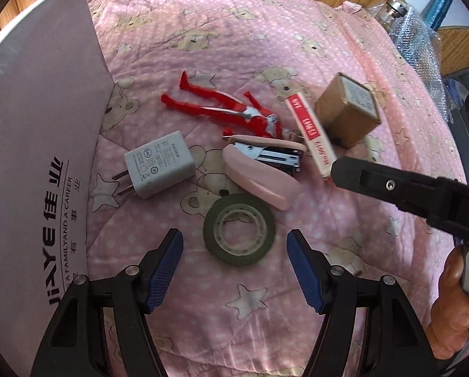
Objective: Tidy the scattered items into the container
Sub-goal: 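Grasp the green tape roll with the left gripper while the right gripper grasps the red-white staple box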
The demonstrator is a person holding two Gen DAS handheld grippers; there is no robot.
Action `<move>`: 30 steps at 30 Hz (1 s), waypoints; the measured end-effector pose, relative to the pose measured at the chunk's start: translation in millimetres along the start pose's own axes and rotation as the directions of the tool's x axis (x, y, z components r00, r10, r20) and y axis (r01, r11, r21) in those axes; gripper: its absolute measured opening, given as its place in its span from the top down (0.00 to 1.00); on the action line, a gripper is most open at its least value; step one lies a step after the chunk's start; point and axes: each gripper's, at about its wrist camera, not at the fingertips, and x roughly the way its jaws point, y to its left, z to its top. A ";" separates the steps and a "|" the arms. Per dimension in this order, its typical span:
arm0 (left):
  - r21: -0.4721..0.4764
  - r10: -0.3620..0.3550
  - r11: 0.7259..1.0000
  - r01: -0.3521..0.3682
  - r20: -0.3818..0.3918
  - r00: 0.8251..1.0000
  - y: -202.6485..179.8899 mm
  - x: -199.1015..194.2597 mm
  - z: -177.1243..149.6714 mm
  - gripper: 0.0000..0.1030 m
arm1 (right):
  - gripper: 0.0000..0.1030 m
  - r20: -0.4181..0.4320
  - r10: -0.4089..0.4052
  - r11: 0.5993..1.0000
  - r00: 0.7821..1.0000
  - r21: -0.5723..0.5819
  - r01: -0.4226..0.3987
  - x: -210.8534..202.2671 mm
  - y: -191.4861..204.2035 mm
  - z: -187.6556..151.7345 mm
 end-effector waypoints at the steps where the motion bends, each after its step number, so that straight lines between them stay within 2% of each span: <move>1: 0.009 0.000 1.000 0.000 0.012 1.000 0.0 0.2 0.7 0.32 | 0.57 -0.003 -0.010 1.000 1.000 -0.005 0.010 4.3 0.7 2.5; 7: 0.048 -0.004 0.999 0.002 0.035 0.999 -1.6 -1.0 -0.2 0.32 | 0.56 -0.003 -0.032 0.999 0.999 -0.022 0.032 19.1 -0.2 9.8; 8: 0.047 -0.008 0.999 0.006 0.043 0.999 0.1 -2.7 -2.2 0.38 | 0.57 -0.004 -0.029 0.999 1.000 -0.017 0.029 18.5 -1.9 9.3; 9: 0.045 -0.012 0.999 0.009 0.051 0.999 1.8 -4.4 -4.2 0.50 | 0.66 -0.005 -0.025 1.000 1.000 -0.011 0.025 17.8 -3.6 8.8; 10: 0.040 -0.019 0.999 0.017 0.058 0.998 3.4 -7.0 -5.2 0.51 | 0.79 -0.007 -0.021 1.000 1.000 -0.006 0.021 17.2 -5.3 8.3; 11: 0.032 -0.028 0.999 0.026 0.064 0.998 4.8 -10.1 -5.4 0.51 | 0.82 -0.008 -0.018 1.000 1.000 -0.001 0.018 16.5 -6.9 7.8; 23: -0.057 -0.136 0.988 0.146 0.141 0.981 22.0 -47.3 -8.9 0.52 | 0.85 0.013 0.002 0.999 1.000 0.034 -0.003 -4.3 -9.8 -5.3; 30: -0.053 -0.182 0.980 0.192 0.144 0.973 16.6 -53.7 -12.5 0.53 | 0.85 0.046 0.008 1.000 0.999 0.015 -0.009 -25.4 0.3 -10.6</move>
